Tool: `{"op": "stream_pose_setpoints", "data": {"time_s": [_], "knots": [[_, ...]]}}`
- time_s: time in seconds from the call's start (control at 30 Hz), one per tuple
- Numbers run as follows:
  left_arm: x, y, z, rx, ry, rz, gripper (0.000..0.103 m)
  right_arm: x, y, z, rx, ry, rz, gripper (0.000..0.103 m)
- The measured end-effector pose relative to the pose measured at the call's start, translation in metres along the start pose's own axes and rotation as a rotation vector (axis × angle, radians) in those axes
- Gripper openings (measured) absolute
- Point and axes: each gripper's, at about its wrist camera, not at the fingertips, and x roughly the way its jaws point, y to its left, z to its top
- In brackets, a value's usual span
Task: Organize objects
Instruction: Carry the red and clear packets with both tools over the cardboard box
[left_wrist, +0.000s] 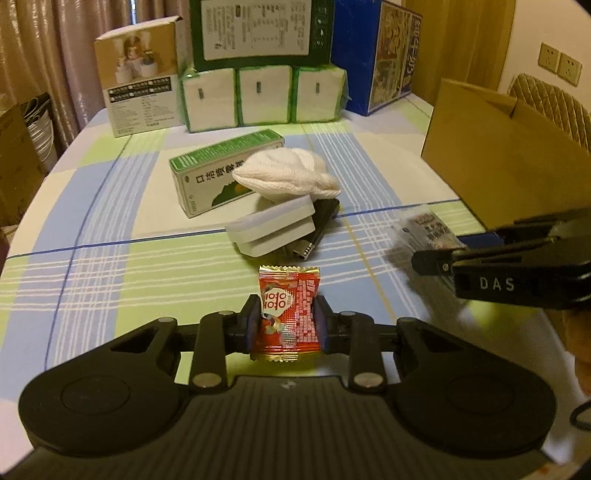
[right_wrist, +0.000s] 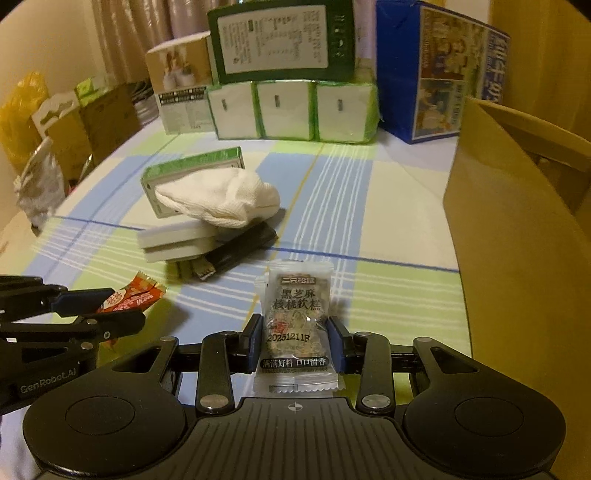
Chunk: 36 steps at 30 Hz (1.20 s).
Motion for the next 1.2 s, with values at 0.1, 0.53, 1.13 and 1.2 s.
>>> {"op": "stream_pose_setpoints", "data": {"time_s": [0.1, 0.53, 1.13, 1.2], "knots": [[-0.018, -0.007, 0.001, -0.012, -0.001, 0.006, 0.025, -0.022, 0.006, 0.0, 0.012, -0.014, 0.004, 0.034], [-0.113, -0.066, 0.0, -0.017, -0.042, -0.026, 0.025, -0.158, -0.003, -0.008, 0.054, -0.099, -0.034, 0.034], [-0.158, -0.202, 0.039, 0.138, -0.109, -0.222, 0.025, -0.279, -0.119, -0.037, 0.165, -0.177, -0.256, 0.034], [-0.156, -0.215, 0.046, 0.153, -0.109, -0.241, 0.025, -0.283, -0.126, -0.037, 0.171, -0.183, -0.263, 0.034]]}}
